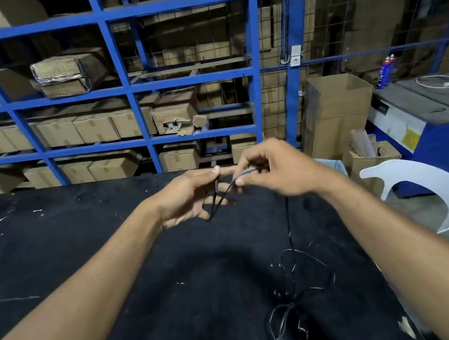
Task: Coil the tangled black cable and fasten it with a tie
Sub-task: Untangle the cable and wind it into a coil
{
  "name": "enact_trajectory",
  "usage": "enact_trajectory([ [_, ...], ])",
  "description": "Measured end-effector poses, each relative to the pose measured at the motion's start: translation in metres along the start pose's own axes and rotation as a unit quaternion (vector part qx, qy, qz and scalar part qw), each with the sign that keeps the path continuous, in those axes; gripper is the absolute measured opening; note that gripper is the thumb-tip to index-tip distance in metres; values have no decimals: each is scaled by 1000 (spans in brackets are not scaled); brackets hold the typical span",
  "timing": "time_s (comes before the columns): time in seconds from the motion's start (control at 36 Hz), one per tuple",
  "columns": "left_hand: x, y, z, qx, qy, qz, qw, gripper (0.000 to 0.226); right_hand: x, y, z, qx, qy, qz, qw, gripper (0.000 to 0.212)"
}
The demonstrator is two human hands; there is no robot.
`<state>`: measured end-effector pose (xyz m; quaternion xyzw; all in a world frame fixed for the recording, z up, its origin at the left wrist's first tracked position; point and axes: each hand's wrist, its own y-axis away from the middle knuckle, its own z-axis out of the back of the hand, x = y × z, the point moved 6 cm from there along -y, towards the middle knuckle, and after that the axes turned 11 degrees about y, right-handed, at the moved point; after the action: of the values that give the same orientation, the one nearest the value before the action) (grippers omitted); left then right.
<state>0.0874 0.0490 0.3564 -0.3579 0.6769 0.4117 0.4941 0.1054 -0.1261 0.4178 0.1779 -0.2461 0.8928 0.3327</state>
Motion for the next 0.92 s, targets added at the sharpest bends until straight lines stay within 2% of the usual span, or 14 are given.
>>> enact_trajectory([
  [0.11,1,1,-12,53,-1,27,998,40,-2,-19,12,-15,-19,13,1000,5],
  [0.17,0,1,-15,83,8,37,996,46,-4,-26,16,-31,-42,27,998,8],
  [0.31,-7,7,-17,158,73,44,984,54,-14,-35,15,-50,-161,43,985,12],
  [0.39,-17,12,-23,208,138,16,968,55,-26,-39,4,-69,-249,5,966,9],
  [0.5,-42,12,-25,233,217,-65,946,53,-39,-42,-21,-103,-351,-60,929,21],
  [0.56,-56,9,-21,221,247,-110,937,50,-45,-41,-37,-119,-372,-106,915,24],
  [0.64,-76,4,-9,160,273,-175,932,48,-49,-36,-63,-110,-385,-158,903,27],
  [0.78,-96,-1,17,27,272,-240,932,45,-38,-29,-88,-32,-333,-147,931,25],
  [0.92,-100,-1,41,-87,164,-243,952,44,-19,-25,-77,2,-274,-116,955,19],
])
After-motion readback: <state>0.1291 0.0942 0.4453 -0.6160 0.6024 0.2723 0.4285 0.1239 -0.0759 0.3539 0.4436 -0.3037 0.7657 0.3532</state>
